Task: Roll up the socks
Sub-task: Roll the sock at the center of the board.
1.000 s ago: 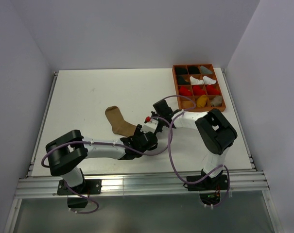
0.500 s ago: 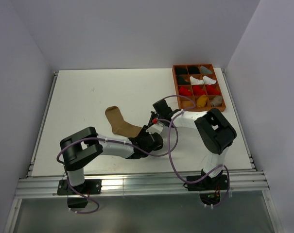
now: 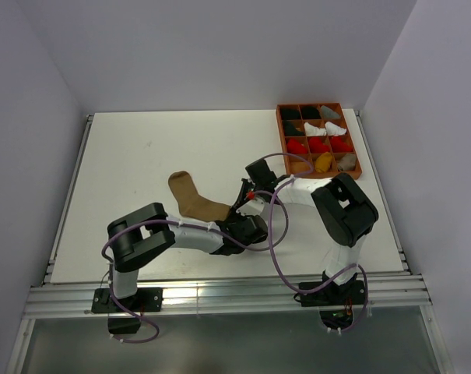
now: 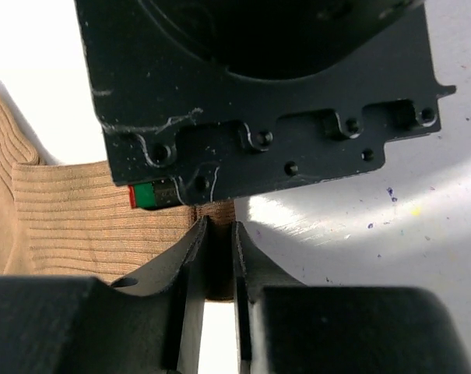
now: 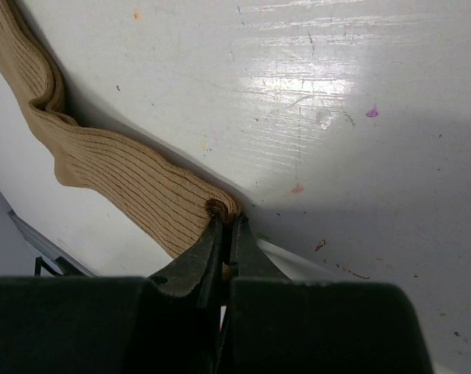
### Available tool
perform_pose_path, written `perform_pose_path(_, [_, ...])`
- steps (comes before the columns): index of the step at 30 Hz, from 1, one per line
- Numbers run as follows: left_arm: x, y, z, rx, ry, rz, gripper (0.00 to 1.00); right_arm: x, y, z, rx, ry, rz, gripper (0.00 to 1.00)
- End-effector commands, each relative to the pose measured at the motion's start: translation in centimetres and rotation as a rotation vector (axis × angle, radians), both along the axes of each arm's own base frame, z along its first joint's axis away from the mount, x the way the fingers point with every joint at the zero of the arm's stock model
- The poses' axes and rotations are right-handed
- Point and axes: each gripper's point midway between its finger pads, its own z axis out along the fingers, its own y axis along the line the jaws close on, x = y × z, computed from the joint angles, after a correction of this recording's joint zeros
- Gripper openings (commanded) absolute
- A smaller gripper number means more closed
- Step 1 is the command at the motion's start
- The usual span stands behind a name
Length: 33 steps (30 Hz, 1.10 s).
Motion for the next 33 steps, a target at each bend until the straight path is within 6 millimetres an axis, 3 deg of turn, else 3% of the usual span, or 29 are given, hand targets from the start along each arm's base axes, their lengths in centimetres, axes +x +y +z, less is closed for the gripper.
perform_pose_path(1, [-0.5,2.4,-2.4,0.116,0.051,0.059,0.21,-1.8,-1.5,-2.7,-0.109,0.063,0.012,0.0])
perform_pose_path(5, [-0.6,3.3,-3.1,0.138,0.077,0.096,0.17,-1.9,-1.6,-2.6,-0.107,0.061,0.016,0.0])
perform_pose_path(9, [-0.8,3.8,-3.7,0.133,0.108,0.108,0.01,-1.9,-1.2,-2.0,-0.074,0.046,0.027,0.0])
perform_pose_path(12, [-1.1,3.4,-3.6,0.082,0.141,0.098,0.01,-1.4,-0.6,-0.5,0.004,0.006,0.032,0.01])
perform_pose_path(15, [-1.4,2.4,-3.1,-0.017,0.191,0.078,0.0,-0.7,-0.4,1.5,0.07,-0.064,0.029,0.13])
perform_pose_path(20, [-1.4,1.8,-1.7,-0.186,0.274,0.073,0.0,0.9,-0.2,5.8,0.209,-0.231,-0.019,0.41])
perform_pose_path(23, [-1.6,1.5,-1.0,-0.265,0.328,0.073,0.0,1.7,-1.1,7.5,0.248,-0.3,-0.074,0.53])
perform_pose_path(25, [-1.8,1.3,-0.6,-0.325,0.377,0.066,0.0,1.8,-1.9,7.5,0.253,-0.33,-0.103,0.59])
perform_pose_path(29, [-2.1,0.7,0.5,-0.483,0.458,0.062,0.0,1.7,-2.9,8.0,0.253,-0.383,-0.144,0.6])
perform_pose_path(33, [-1.9,1.1,1.4,-0.642,0.527,0.097,0.0,0.9,-3.2,7.1,0.269,-0.38,-0.143,0.6])
